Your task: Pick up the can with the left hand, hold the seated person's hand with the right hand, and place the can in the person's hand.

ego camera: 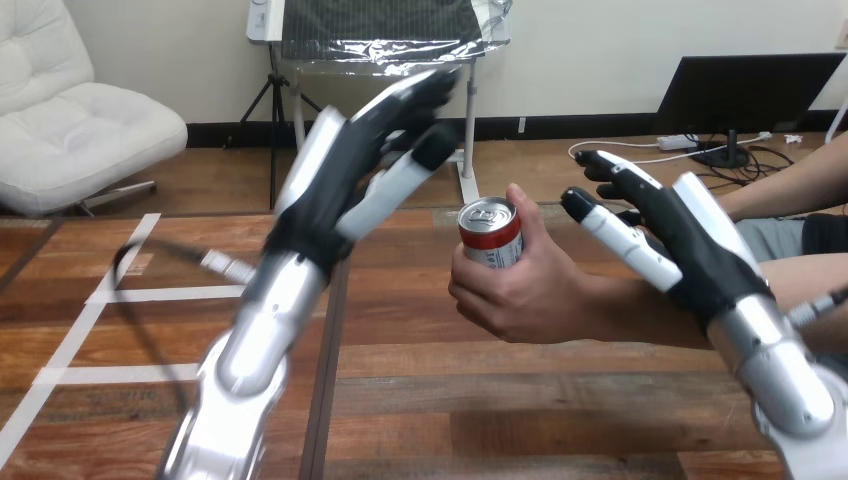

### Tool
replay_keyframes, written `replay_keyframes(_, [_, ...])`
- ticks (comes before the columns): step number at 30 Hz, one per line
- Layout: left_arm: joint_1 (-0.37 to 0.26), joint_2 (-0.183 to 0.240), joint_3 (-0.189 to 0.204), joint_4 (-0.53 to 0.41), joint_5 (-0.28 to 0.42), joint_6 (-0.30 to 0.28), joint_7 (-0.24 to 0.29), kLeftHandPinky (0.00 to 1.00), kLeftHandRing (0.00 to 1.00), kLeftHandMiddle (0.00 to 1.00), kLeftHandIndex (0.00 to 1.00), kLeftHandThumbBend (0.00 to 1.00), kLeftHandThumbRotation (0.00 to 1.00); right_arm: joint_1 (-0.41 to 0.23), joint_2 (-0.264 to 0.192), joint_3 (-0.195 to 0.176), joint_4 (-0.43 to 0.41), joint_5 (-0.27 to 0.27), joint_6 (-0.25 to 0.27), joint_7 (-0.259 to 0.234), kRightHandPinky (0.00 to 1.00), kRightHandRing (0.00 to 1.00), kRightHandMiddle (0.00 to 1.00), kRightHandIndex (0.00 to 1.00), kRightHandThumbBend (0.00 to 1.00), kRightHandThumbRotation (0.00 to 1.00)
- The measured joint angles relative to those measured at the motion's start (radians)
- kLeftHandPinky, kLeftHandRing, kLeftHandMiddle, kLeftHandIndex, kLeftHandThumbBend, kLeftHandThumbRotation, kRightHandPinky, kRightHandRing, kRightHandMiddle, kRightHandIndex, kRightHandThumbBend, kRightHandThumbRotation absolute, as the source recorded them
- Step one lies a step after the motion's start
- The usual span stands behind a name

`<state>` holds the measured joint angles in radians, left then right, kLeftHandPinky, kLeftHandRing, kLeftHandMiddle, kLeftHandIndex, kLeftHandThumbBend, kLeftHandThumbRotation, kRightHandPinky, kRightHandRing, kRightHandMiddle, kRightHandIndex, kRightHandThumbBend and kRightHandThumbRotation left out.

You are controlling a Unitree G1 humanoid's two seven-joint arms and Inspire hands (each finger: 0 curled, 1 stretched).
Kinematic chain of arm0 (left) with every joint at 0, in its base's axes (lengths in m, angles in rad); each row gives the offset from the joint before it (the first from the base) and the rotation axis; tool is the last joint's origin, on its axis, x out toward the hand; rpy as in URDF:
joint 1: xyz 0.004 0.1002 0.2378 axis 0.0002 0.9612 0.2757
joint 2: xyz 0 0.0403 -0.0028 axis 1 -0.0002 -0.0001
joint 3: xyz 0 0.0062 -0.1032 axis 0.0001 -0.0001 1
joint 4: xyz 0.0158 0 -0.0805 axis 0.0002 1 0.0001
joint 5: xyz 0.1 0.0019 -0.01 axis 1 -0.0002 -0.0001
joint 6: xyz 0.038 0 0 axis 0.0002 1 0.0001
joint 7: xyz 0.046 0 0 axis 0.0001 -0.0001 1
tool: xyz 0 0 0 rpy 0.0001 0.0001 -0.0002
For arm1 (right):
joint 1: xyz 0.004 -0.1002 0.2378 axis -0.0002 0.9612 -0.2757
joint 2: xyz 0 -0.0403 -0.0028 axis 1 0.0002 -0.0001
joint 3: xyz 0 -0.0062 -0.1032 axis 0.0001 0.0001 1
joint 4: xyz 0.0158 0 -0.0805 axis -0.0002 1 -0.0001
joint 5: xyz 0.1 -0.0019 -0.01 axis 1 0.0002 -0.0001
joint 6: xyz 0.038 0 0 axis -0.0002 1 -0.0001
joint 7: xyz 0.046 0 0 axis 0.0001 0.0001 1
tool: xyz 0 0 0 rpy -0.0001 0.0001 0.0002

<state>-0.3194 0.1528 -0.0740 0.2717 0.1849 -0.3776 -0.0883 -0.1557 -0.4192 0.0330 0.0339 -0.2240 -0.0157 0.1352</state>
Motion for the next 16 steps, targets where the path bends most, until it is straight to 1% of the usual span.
replay_keyframes(6, [0.096, 0.0, 0.023, -0.078, -0.033, -0.002, 0.001, 0.76, 0.83, 0.82, 0.79, 0.85, 1.0, 0.058, 0.028, -0.014, -0.038, 0.05, -0.03, -0.004, 0.81, 0.91, 0.93, 0.93, 0.79, 1.0])
replay_keyframes(7, [0.112, 0.0, 0.026, -0.091, -0.04, -0.002, 0.001, 0.74, 0.81, 0.81, 0.78, 0.87, 1.0, 0.068, 0.033, -0.016, -0.044, 0.06, -0.035, -0.005, 0.81, 0.91, 0.93, 0.92, 0.8, 1.0])
replay_keyframes(9, [0.143, 0.0, 0.03, -0.117, -0.056, -0.002, 0.001, 0.72, 0.8, 0.8, 0.77, 0.88, 1.0, 0.088, 0.043, -0.017, -0.058, 0.079, -0.044, -0.005, 0.81, 0.91, 0.92, 0.92, 0.81, 1.0])
replay_keyframes(15, [0.234, -0.003, 0.041, -0.198, -0.086, -0.001, -0.001, 0.65, 0.77, 0.78, 0.74, 0.88, 1.0, 0.151, 0.08, -0.016, -0.094, 0.136, -0.08, -0.005, 0.82, 0.91, 0.92, 0.91, 0.83, 1.0])
replay_keyframes(16, [0.247, -0.003, 0.041, -0.211, -0.092, -0.001, -0.001, 0.63, 0.76, 0.77, 0.73, 0.86, 1.0, 0.161, 0.087, -0.015, -0.1, 0.144, -0.085, -0.004, 0.82, 0.9, 0.92, 0.9, 0.83, 1.0])
